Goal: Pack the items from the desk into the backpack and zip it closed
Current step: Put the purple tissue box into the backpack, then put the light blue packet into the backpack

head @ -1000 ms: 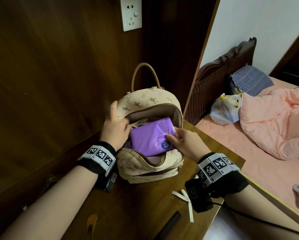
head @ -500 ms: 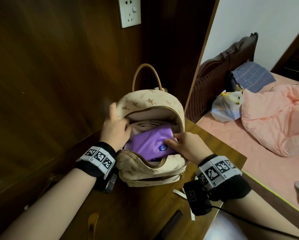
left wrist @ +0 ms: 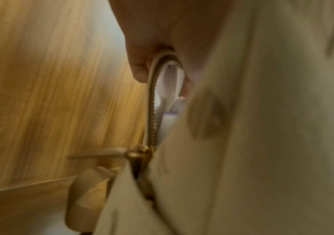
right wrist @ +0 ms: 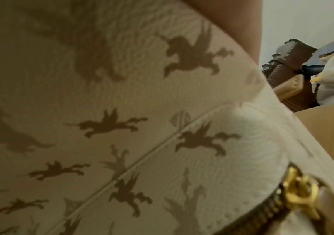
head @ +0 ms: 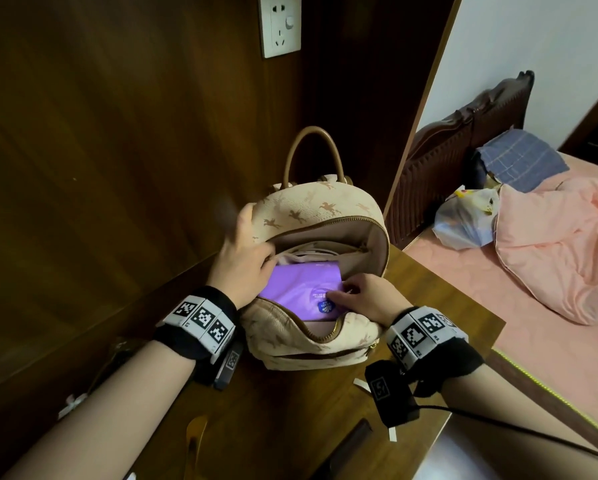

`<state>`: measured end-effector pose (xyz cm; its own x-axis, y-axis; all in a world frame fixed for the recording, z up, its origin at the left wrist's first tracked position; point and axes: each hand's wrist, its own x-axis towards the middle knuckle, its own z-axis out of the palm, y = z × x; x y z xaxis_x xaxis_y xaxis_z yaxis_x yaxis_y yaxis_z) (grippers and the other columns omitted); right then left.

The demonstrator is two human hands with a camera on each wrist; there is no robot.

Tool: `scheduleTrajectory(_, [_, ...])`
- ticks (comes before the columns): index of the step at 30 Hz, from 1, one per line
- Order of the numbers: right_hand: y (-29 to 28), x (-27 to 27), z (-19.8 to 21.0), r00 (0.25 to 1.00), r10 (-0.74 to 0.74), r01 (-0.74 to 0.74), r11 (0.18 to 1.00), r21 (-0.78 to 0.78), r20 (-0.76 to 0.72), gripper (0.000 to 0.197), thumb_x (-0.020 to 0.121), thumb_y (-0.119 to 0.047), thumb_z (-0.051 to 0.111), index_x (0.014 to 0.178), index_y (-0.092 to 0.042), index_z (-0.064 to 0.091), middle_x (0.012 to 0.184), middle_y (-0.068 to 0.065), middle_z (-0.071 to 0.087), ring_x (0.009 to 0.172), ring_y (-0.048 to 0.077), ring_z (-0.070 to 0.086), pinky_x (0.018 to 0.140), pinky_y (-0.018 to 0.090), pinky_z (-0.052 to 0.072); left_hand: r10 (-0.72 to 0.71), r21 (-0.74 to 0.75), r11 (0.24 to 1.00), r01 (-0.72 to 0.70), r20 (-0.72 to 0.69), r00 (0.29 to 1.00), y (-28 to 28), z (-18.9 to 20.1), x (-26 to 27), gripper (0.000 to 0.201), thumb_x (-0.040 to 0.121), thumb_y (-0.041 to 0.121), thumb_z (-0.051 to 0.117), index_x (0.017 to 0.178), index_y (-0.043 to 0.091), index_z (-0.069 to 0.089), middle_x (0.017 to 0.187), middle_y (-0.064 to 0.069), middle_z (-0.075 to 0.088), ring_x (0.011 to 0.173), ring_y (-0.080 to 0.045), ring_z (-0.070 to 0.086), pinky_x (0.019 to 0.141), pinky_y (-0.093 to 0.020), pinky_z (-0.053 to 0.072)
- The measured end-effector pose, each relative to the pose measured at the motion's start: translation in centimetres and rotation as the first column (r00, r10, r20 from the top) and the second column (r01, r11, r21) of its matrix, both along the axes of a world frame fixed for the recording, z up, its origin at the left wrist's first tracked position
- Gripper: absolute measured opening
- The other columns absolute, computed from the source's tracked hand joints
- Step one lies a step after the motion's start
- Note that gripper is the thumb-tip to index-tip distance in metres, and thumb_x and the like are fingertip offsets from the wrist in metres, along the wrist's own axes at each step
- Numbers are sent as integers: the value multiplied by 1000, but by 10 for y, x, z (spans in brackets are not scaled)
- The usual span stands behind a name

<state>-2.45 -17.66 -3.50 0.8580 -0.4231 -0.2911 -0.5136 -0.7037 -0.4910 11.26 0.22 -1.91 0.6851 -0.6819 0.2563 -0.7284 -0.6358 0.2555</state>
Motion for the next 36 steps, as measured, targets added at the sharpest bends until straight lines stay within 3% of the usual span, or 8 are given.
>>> scheduleTrajectory(7, [-7, -8, 19, 976, -134, 100, 976, 196, 172, 34, 92, -41, 50, 90, -11, 66, 96, 9, 69, 93, 24, 60, 82, 33, 46, -105, 31, 994, 109, -115, 988, 26, 17, -11, 14, 86, 31, 62, 98, 34, 69, 154, 14, -20, 142, -33, 13, 112, -46, 27])
scheduleTrajectory(16, [4, -22, 56, 933, -105, 26, 974, 227, 344, 26, 95, -33, 50, 102, -16, 68, 96, 0, 69, 94, 18, 61, 84, 30, 45, -105, -112, 989, 98, -53, 993, 45, 36, -36, 19, 91, 27, 55, 97, 21, 72, 154, 1, 23, 141, -22, 14, 109, -42, 27])
scheduleTrajectory(20, [27, -32, 78, 873, -13, -68, 987, 148, 487, 20, 94, -27, 52, 104, -17, 66, 95, -3, 69, 89, 13, 61, 80, 25, 46, -58, -155, 986, 55, -17, 998, 63, 37, -47, 18, 92, 25, 55, 97, 19, 71, 150, -3, 31, 138, -27, 20, 107, -46, 29])
scheduleTrajectory(23, [60, -38, 91, 743, 96, -89, 995, -45, 663, 19, 91, -26, 55, 99, -15, 68, 89, -7, 64, 86, 10, 57, 75, 21, 39, -8, -156, 988, 7, -10, 1000, 85, 33, -54, 19, 93, 26, 55, 98, 18, 71, 147, -5, 35, 136, -28, 24, 105, -44, 32])
scheduleTrajectory(27, [114, -45, 92, 604, 344, -159, 936, -314, 719, 18, 85, -33, 54, 85, -23, 68, 87, -8, 67, 90, 15, 58, 83, 36, 44, 69, -132, 989, -72, -26, 997, 128, 20, -67, 17, 92, 24, 56, 99, 18, 70, 143, -5, 39, 134, -25, 27, 103, -40, 31])
scheduleTrajectory(32, [170, -53, 65, 546, 467, -184, 876, -445, 695, 13, 82, -34, 57, 79, -28, 68, 92, -13, 66, 107, 16, 55, 105, 52, 25, 218, -66, 972, -224, -96, 971, 194, -2, -91, 16, 90, 25, 59, 99, 19, 69, 143, -2, 39, 134, -24, 25, 105, -40, 30])
scheduleTrajectory(34, [190, -52, 49, 565, 522, -266, 848, -458, 639, 16, 82, -35, 54, 80, -28, 68, 93, -14, 66, 108, 15, 54, 109, 57, 16, 288, -32, 955, -296, -143, 947, 223, -13, -102, 17, 90, 25, 58, 102, 18, 69, 143, -1, 38, 134, -25, 26, 105, -41, 31])
scheduleTrajectory(36, [210, -49, 33, 600, 584, -414, 811, -413, 547, 18, 83, -37, 52, 85, -28, 68, 96, -11, 66, 108, 17, 55, 110, 59, 21, 354, -1, 933, -361, -189, 916, 252, -26, -115, 19, 90, 25, 58, 104, 18, 68, 143, 0, 38, 133, -24, 27, 105, -42, 33])
